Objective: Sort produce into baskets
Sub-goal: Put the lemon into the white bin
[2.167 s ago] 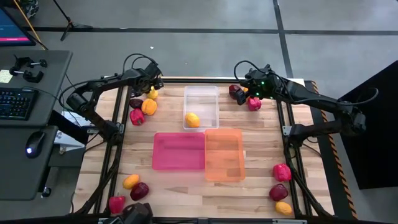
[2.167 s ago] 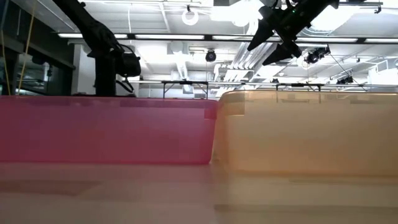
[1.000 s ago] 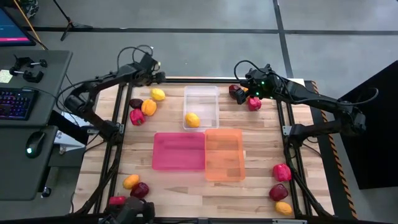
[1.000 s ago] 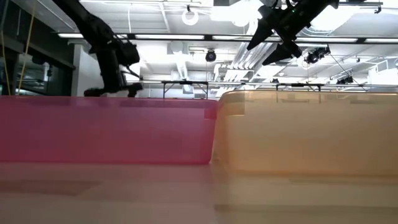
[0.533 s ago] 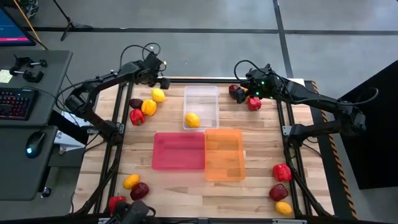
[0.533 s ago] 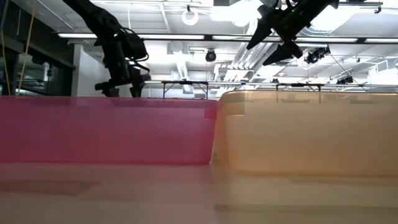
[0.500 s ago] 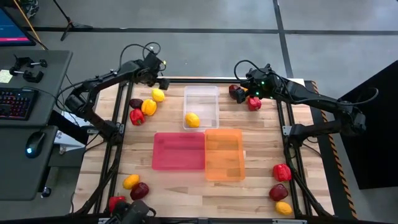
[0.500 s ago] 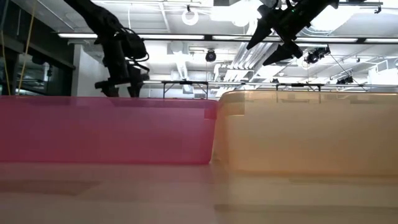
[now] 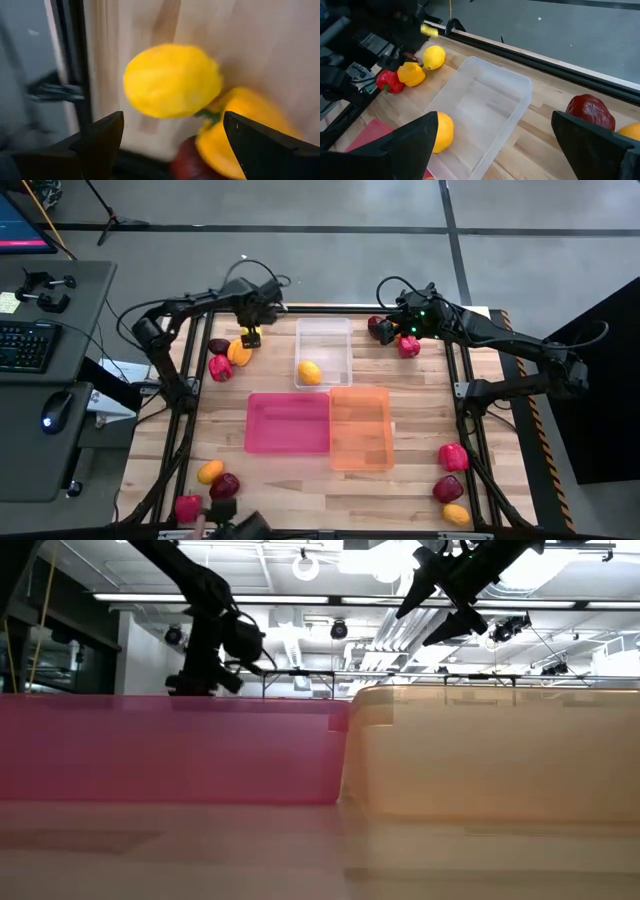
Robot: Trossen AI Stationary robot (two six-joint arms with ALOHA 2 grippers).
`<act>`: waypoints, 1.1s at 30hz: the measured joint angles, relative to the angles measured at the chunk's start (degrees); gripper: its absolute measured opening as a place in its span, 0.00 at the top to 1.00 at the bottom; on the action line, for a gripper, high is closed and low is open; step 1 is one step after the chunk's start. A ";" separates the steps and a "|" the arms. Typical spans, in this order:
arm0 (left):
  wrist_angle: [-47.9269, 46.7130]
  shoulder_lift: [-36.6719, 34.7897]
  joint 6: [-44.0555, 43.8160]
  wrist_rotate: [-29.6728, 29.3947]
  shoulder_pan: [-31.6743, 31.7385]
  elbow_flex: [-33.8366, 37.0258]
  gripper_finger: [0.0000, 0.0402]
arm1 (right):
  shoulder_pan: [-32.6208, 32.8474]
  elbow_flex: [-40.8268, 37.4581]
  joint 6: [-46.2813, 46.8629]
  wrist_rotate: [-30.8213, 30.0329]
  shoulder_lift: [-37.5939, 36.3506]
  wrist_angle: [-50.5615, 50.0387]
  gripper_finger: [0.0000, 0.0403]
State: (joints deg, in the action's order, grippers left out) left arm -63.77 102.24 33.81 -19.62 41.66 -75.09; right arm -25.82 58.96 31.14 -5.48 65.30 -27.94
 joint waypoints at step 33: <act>12.72 4.89 35.57 -14.64 -5.46 7.17 0.18 | 0.00 0.00 0.65 0.07 0.00 -0.04 0.06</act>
State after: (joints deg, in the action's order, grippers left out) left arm -51.05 107.13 69.38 -34.26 36.19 -67.92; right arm -25.82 58.96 31.78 -5.41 65.30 -27.99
